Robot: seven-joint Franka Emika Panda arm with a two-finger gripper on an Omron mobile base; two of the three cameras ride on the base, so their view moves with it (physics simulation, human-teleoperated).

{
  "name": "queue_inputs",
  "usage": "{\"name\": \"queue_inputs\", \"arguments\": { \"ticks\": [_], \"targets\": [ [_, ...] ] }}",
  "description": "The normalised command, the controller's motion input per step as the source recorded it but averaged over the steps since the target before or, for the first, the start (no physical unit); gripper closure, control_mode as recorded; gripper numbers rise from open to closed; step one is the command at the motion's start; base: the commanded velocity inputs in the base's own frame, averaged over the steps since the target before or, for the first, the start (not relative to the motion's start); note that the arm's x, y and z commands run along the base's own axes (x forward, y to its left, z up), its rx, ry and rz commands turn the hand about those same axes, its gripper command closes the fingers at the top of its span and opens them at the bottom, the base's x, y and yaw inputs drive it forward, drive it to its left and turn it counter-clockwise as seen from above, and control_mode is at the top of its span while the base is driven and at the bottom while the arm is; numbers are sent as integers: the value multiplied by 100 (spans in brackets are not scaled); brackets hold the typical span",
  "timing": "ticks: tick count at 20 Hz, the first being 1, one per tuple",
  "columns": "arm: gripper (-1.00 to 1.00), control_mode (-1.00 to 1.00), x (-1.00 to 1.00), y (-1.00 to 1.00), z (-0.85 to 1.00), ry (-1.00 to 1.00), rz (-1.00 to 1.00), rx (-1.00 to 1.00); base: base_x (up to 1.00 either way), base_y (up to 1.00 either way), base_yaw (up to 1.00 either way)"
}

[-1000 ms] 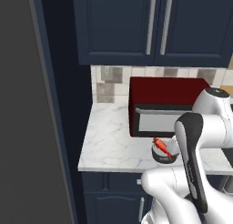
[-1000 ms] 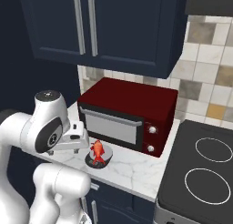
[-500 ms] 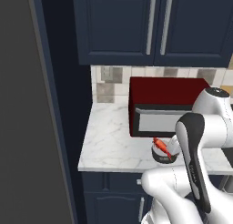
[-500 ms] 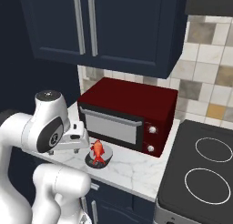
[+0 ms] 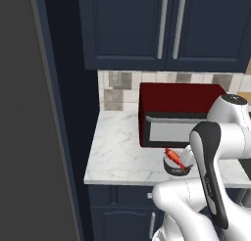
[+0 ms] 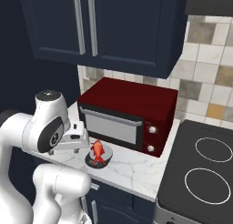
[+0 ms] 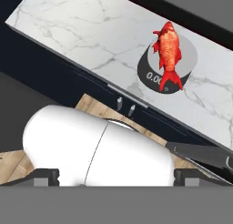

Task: Take the fish from the fridge and place it on the digital scale on the counter by the fridge. Wait a few seconds for a reading, then move it to the plate on the dining counter.

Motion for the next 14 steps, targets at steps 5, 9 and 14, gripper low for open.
{"name": "queue_inputs", "arguments": {
  "ticks": [5, 9, 14],
  "targets": [
    [-100, -100, 0, 0, 0, 0, 0, 0, 0, 0, 0],
    [-100, -100, 0, 0, 0, 0, 0, 0, 0, 0, 0],
    [-100, -100, 0, 0, 0, 0, 0, 0, 0, 0, 0]
  ]
}}
